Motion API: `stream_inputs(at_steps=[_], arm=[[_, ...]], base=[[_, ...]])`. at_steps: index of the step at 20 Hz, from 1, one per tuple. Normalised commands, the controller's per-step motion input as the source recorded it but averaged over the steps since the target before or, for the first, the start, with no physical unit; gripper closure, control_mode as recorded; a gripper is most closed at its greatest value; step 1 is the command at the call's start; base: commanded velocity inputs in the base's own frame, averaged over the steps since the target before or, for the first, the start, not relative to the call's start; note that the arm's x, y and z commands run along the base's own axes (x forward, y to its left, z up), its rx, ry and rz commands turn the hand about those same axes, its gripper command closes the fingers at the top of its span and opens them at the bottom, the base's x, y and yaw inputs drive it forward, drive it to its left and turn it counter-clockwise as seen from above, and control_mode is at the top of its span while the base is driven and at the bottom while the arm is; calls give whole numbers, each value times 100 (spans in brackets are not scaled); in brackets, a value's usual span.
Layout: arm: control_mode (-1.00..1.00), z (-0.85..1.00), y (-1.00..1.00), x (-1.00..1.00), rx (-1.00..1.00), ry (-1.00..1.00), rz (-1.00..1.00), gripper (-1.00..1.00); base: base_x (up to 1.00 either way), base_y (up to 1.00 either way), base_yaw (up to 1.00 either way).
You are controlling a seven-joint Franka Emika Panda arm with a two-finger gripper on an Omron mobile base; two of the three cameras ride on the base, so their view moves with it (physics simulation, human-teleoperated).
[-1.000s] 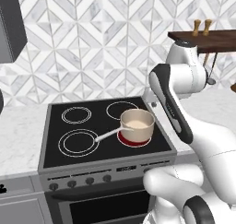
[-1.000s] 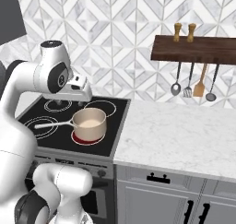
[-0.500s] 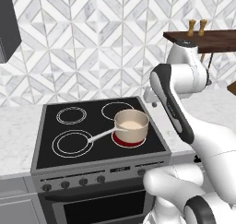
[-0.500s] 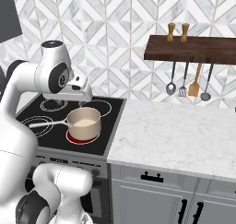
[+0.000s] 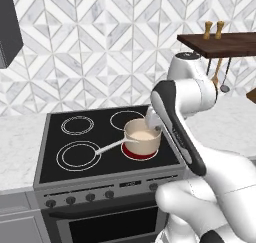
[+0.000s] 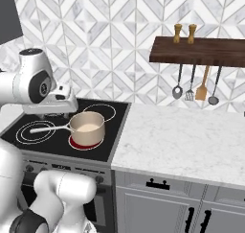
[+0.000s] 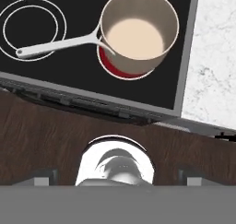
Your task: Turn off the front right burner of the stove.
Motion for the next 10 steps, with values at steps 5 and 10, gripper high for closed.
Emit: stream_inputs(at_steps=[5,10], arm=[[-100,-55,100,-100,-19,1,32,-100],[-100,-75,100,-93,-23,2,31,-100]], base=[[0,0,0],[0,0,0]])
